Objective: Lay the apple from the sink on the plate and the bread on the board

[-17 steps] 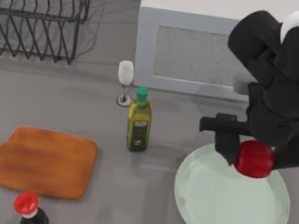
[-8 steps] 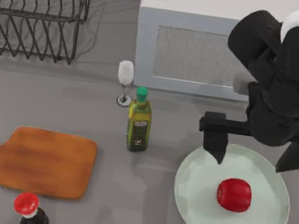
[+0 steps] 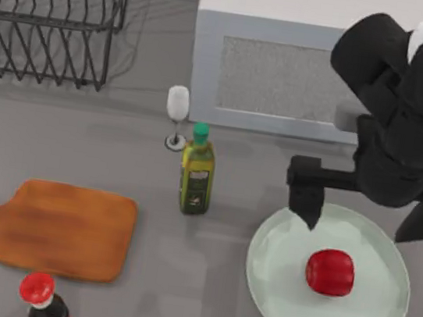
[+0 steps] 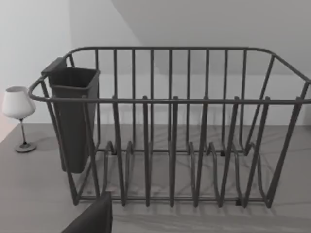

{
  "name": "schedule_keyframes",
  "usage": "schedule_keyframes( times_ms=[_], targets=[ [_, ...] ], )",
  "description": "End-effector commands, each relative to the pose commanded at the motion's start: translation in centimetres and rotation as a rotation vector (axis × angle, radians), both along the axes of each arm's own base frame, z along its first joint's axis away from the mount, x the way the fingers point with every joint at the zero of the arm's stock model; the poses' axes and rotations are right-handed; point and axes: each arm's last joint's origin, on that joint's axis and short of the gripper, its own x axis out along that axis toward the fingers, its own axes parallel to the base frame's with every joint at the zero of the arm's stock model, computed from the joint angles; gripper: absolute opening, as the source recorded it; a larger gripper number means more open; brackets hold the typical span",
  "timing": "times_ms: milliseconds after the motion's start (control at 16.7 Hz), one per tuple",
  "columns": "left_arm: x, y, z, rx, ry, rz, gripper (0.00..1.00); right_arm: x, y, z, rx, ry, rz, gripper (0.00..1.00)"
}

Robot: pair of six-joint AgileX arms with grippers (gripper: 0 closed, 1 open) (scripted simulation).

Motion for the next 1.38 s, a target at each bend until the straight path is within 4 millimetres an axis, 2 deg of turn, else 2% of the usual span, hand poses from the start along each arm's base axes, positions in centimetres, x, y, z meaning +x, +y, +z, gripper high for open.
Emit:
schedule_keyframes(
  times_ms=[180, 360, 480, 660, 780, 960, 1200, 1380],
  targets=[
    [0.0, 0.0, 0.0, 0.000, 0.000, 0.000, 1.00, -1.0, -2.2, 0.9, 0.052, -0.089, 0.001, 1.00],
    [0.0, 0.0, 0.0, 0.000, 0.000, 0.000, 1.00, -2.9, -5.4, 1.7, 0.119, -0.240, 0.002, 1.00],
    [0.0, 0.0, 0.0, 0.000, 0.000, 0.000, 1.00, -4.8, -7.8, 2.2, 0.163, -0.380, 0.002, 1.00],
    [0.0, 0.0, 0.0, 0.000, 0.000, 0.000, 1.00, -8.6, -11.5, 2.4, 0.213, -0.653, 0.002, 1.00],
    [0.0, 0.0, 0.0, 0.000, 0.000, 0.000, 1.00, -11.4, -13.6, 1.5, 0.220, -0.861, 0.002, 1.00],
    [0.0, 0.0, 0.0, 0.000, 0.000, 0.000, 1.00, -14.6, -15.8, -1.2, 0.179, -1.154, 0.000, 1.00],
    [0.0, 0.0, 0.0, 0.000, 0.000, 0.000, 1.00, -16.0, -17.3, -5.3, 0.063, -1.423, -0.002, 1.00],
    [0.0, 0.0, 0.0, 0.000, 0.000, 0.000, 1.00, -16.2, -17.8, -7.0, -0.006, -1.528, -0.003, 1.00]
  ],
)
